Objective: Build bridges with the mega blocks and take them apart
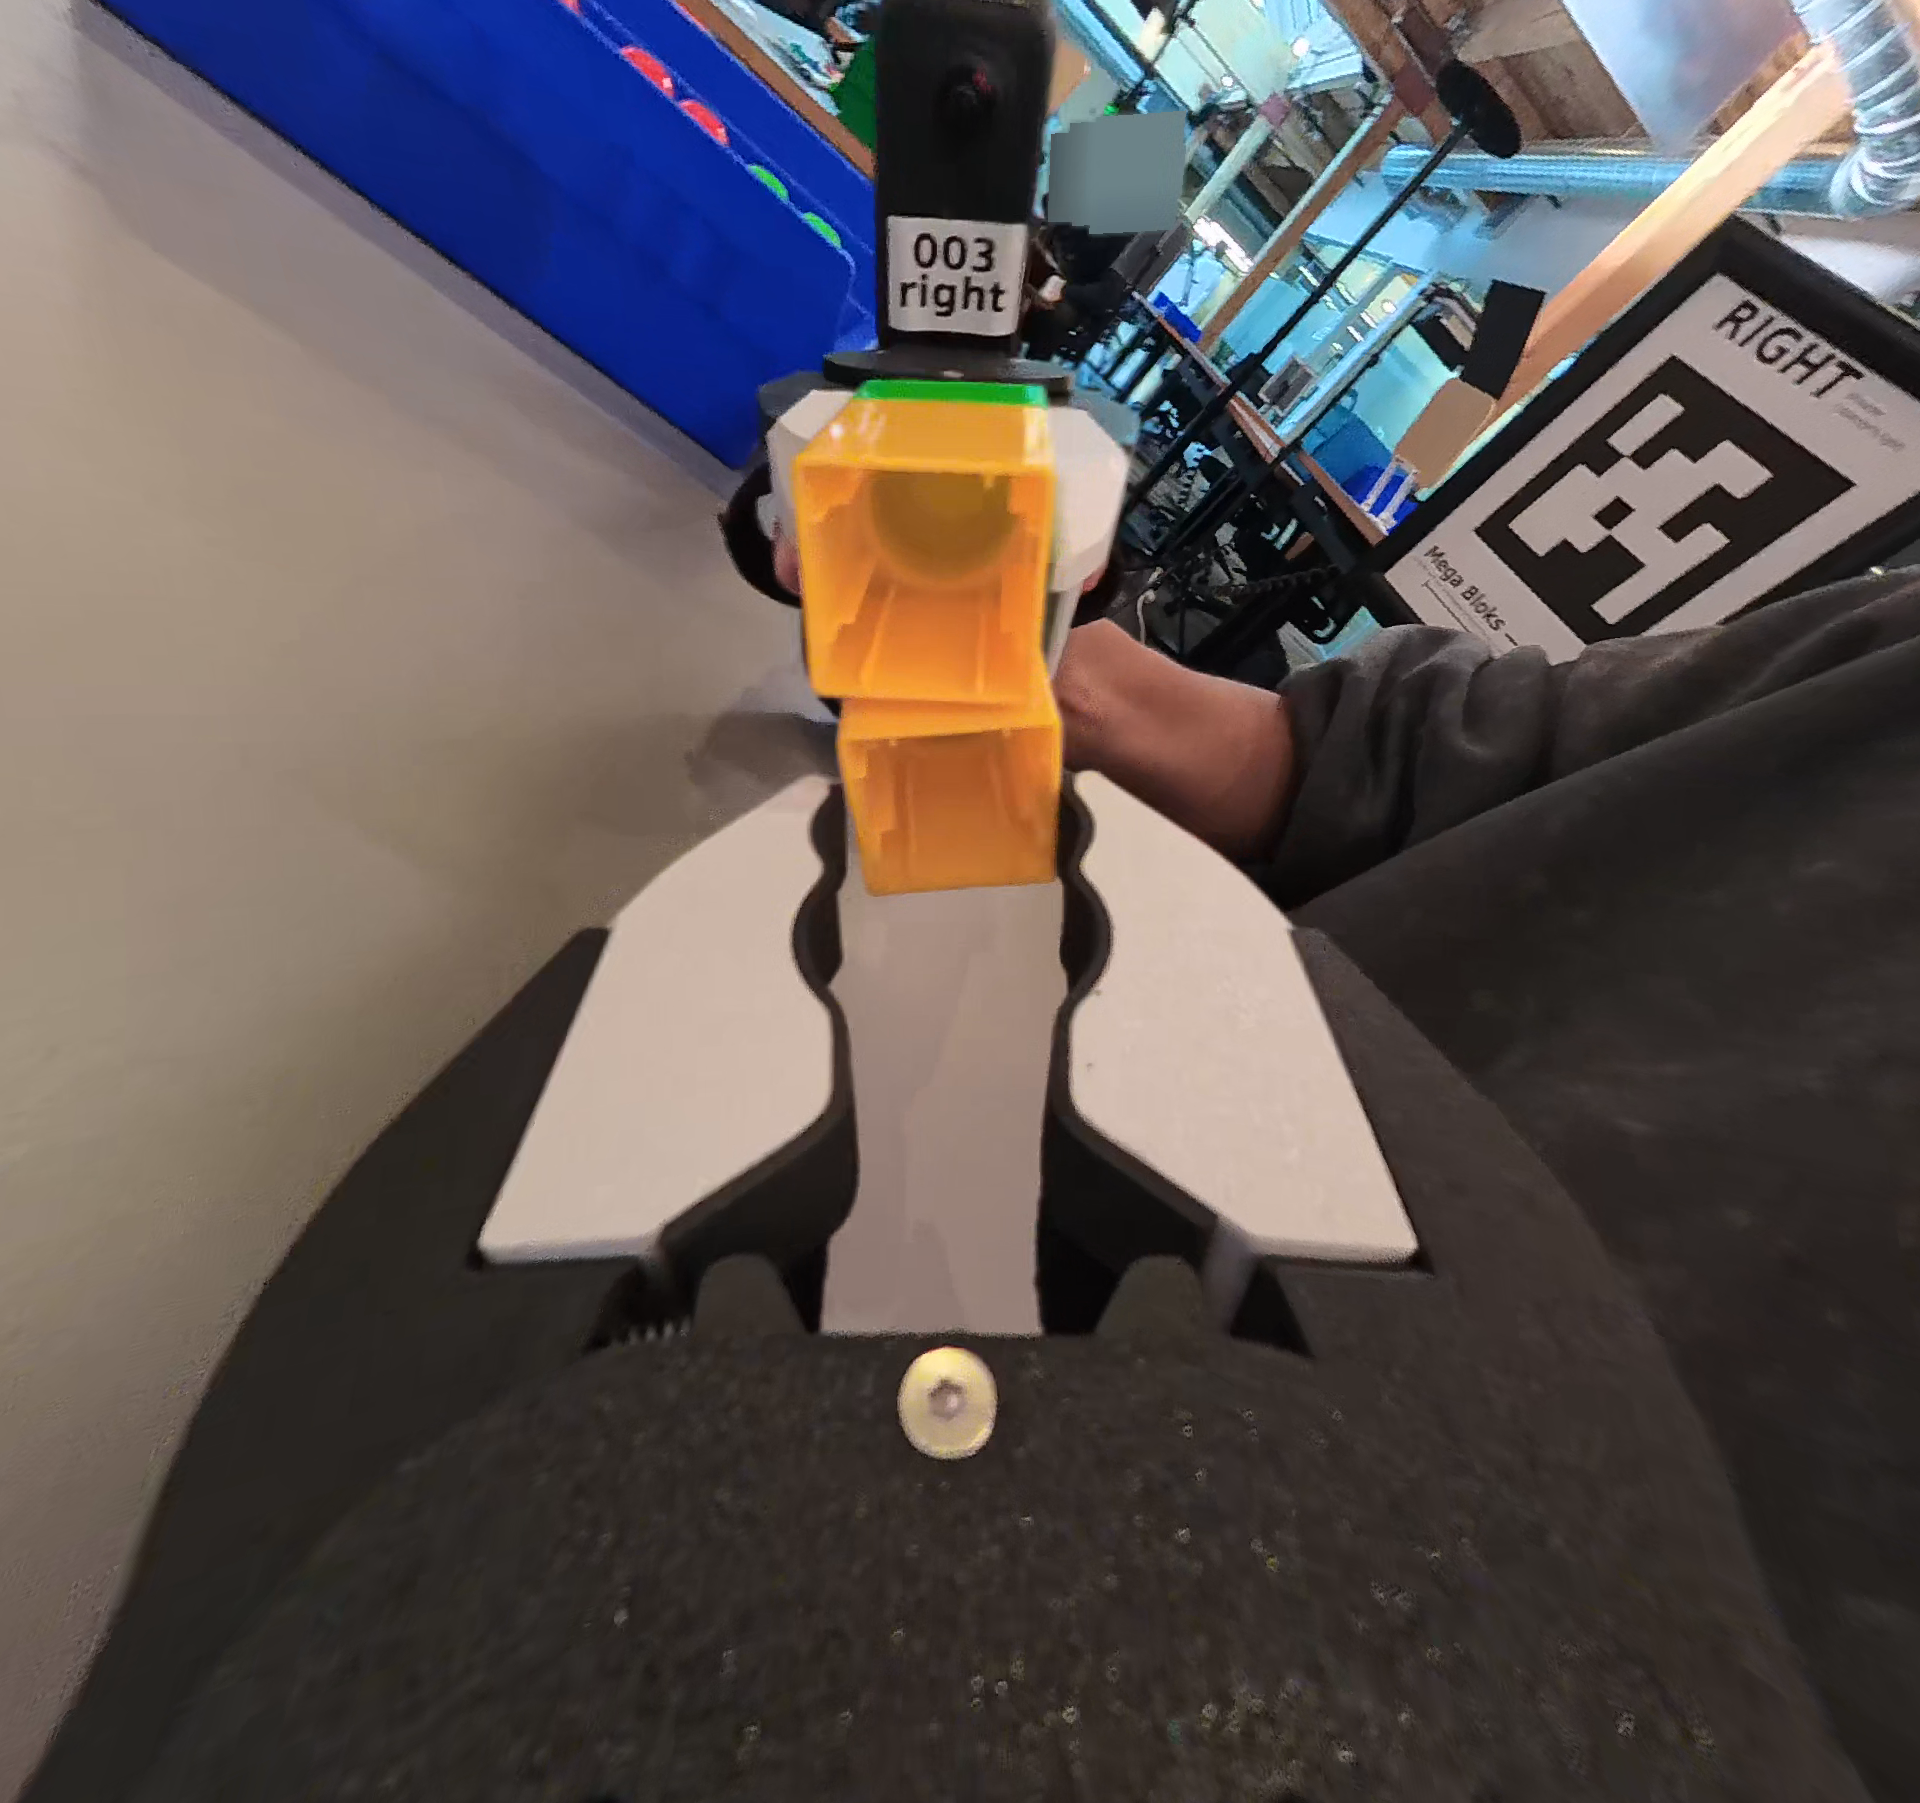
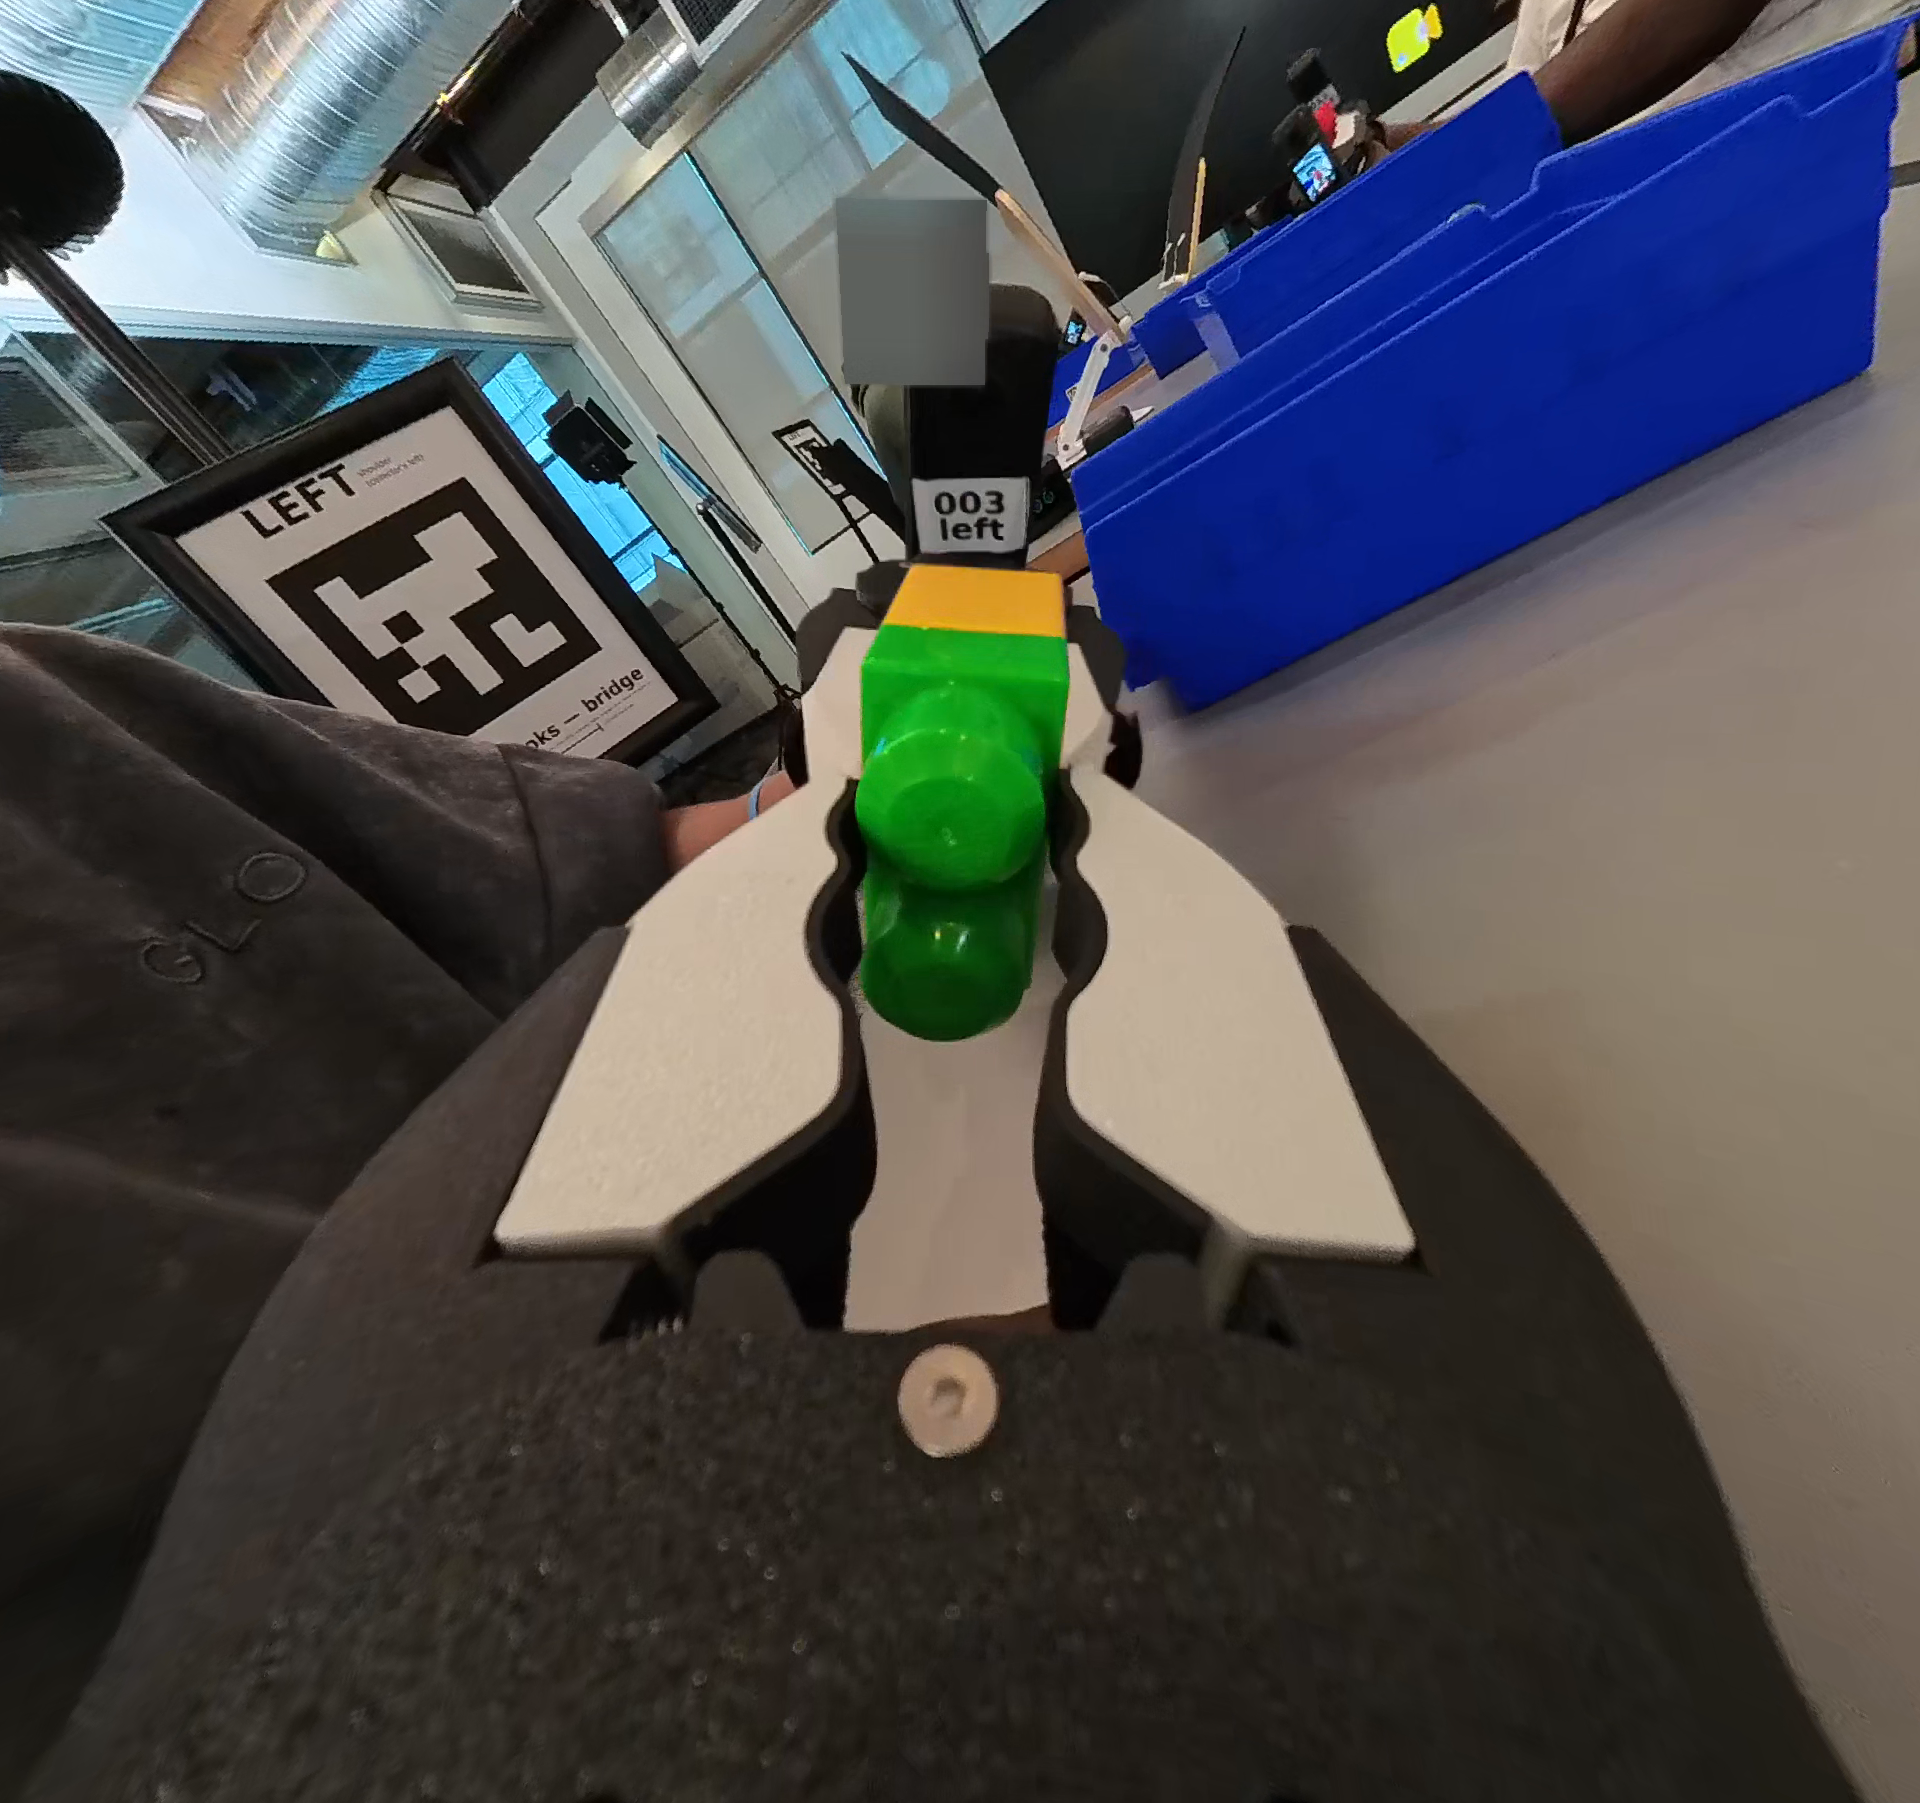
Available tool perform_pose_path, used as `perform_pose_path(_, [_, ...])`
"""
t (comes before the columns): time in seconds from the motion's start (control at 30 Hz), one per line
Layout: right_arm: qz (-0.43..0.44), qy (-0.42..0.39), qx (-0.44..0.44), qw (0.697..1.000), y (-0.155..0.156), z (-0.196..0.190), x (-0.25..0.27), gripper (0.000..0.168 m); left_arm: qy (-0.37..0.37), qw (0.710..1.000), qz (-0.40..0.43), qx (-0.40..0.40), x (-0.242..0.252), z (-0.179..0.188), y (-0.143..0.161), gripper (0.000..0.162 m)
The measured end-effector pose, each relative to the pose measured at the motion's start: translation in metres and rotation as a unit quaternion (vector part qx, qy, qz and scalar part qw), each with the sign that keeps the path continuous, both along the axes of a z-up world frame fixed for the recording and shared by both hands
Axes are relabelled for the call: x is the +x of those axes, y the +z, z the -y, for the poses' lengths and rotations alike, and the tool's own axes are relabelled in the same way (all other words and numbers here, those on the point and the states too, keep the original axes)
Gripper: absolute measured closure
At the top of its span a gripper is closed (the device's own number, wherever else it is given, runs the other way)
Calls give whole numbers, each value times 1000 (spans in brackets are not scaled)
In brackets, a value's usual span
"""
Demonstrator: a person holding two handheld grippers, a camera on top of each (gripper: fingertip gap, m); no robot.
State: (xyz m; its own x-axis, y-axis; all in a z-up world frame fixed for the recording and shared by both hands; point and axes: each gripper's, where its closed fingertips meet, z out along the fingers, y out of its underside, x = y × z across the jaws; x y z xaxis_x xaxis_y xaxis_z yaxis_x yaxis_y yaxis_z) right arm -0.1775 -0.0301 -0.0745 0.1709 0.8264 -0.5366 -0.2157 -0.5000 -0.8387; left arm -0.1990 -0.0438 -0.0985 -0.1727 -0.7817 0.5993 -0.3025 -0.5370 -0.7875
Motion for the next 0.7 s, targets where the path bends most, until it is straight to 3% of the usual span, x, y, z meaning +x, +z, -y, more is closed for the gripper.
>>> perform_pose_path(0.4, [-14,4,-10,1000,1,0,-2,134,-5,999,-7,42,0,3,1,127])
perform_pose_path(0.7, [-13,-27,17,999,7,-5,5,134,9,998,26,-49,12,2,3,127])
